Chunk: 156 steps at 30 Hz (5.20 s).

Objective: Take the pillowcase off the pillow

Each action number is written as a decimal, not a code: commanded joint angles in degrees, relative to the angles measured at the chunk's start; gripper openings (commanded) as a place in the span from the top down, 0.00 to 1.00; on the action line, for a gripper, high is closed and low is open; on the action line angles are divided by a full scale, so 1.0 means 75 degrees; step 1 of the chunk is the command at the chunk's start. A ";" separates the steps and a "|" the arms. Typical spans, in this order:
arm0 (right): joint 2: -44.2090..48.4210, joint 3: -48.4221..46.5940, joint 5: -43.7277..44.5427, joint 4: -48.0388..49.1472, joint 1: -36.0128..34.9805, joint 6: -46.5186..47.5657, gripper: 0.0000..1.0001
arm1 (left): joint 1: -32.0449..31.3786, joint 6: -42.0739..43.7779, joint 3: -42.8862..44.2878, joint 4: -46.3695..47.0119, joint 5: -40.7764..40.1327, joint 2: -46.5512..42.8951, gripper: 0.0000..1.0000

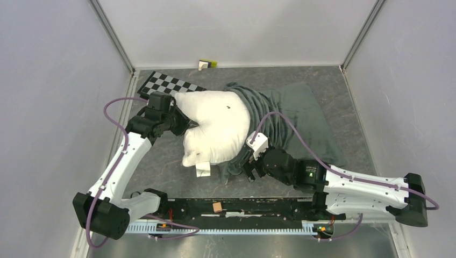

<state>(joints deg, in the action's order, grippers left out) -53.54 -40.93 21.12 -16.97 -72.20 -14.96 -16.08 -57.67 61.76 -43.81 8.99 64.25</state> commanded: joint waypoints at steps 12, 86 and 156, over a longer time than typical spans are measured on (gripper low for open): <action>-0.2072 -0.0994 0.0527 0.0152 -0.0615 0.0156 0.27 | 0.0450 -0.0287 0.0555 0.0264 -0.0243 0.0320 0.98; -0.6921 -0.9364 -0.1195 -0.0317 0.6235 0.1639 0.11 | 0.2308 0.3030 -0.0050 0.0671 0.0006 -0.1508 0.00; -0.3861 -0.2915 -0.0157 0.1718 0.4153 0.2090 1.00 | 0.1748 0.0946 -0.3204 0.5249 0.1948 0.1166 0.97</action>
<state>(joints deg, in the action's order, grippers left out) -93.54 -68.34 19.94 -4.21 -39.20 0.32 -3.27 -54.65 35.35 -2.48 25.41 73.34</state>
